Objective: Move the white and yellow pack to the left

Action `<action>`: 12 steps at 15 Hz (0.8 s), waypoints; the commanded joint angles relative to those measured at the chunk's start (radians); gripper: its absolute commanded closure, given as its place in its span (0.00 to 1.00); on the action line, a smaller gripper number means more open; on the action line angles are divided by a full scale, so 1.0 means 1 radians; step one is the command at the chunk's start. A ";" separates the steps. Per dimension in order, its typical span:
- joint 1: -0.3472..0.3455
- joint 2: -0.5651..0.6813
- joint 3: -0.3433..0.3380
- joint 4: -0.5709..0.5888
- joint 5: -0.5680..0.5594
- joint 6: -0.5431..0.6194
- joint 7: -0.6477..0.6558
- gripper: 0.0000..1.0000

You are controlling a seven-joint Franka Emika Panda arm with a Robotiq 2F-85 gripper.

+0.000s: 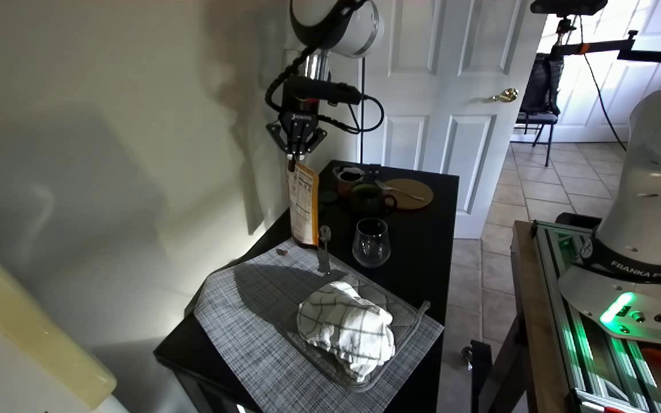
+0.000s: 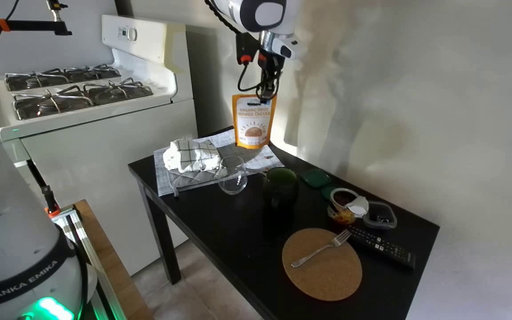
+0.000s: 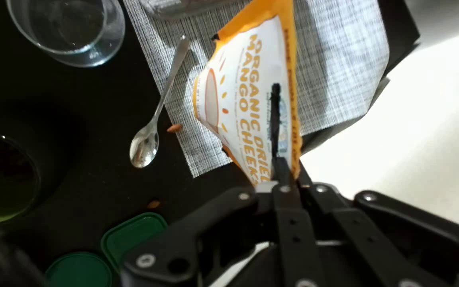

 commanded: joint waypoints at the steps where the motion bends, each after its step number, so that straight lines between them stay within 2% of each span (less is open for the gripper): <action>1: 0.037 -0.114 0.045 -0.039 -0.046 -0.094 -0.075 0.99; 7: 0.084 -0.066 0.127 0.067 -0.025 -0.232 -0.258 0.99; 8: 0.083 -0.091 0.120 0.034 -0.027 -0.171 -0.194 0.97; 12: 0.088 -0.074 0.127 0.051 -0.026 -0.201 -0.240 0.99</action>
